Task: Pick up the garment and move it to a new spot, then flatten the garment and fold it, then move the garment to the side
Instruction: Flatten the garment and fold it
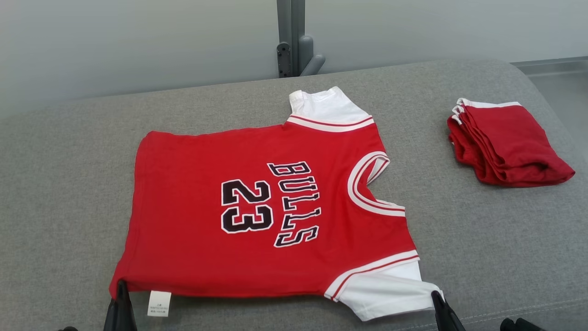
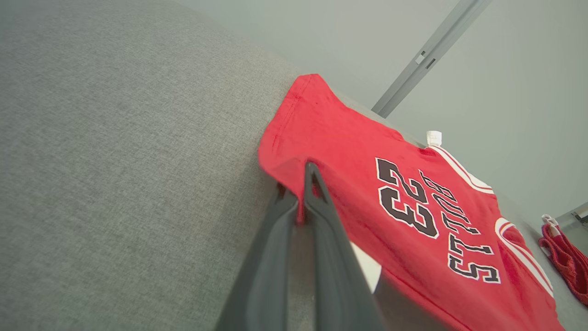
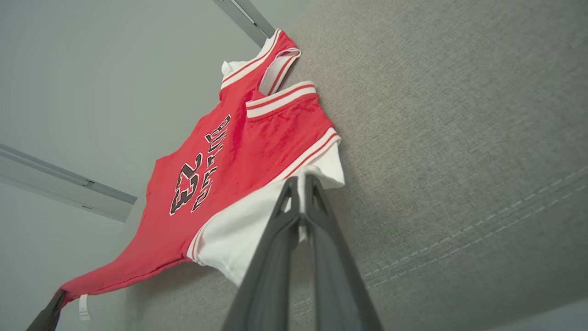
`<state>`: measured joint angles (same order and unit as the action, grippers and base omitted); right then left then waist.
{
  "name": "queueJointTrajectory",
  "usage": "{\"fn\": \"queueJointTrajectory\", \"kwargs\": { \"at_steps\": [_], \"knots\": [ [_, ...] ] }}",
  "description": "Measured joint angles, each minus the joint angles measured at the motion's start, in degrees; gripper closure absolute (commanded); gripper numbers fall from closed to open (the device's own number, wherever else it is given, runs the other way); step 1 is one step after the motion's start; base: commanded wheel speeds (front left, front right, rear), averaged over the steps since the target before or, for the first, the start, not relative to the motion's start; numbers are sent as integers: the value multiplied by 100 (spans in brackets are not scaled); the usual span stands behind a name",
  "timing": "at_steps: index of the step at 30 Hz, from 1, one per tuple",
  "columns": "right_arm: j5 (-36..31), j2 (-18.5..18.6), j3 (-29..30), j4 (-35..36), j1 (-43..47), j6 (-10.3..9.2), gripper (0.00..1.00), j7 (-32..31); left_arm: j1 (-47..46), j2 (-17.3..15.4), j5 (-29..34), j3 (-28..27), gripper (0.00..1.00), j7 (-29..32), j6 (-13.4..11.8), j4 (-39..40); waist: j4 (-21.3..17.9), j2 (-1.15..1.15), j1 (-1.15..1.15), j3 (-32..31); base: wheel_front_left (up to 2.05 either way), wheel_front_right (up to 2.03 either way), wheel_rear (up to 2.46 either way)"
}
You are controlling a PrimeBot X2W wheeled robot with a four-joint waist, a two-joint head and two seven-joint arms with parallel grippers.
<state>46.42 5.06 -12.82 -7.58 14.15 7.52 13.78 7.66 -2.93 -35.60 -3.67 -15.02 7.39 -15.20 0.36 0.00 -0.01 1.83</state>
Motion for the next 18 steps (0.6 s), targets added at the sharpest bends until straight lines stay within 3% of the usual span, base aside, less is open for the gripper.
{"fn": "queueJointTrajectory", "kwargs": {
  "at_steps": [9,18],
  "knots": [
    [31,3,108,-103,-392,-1,100,43,-449,4,-131,155,100,-1,0,-261,-12,0,0,4,0,0,0],
    [-26,-32,221,-604,-1217,-2,100,77,-1193,8,-120,155,100,-1,0,-1023,-4,0,0,44,0,0,0]
  ]
}}
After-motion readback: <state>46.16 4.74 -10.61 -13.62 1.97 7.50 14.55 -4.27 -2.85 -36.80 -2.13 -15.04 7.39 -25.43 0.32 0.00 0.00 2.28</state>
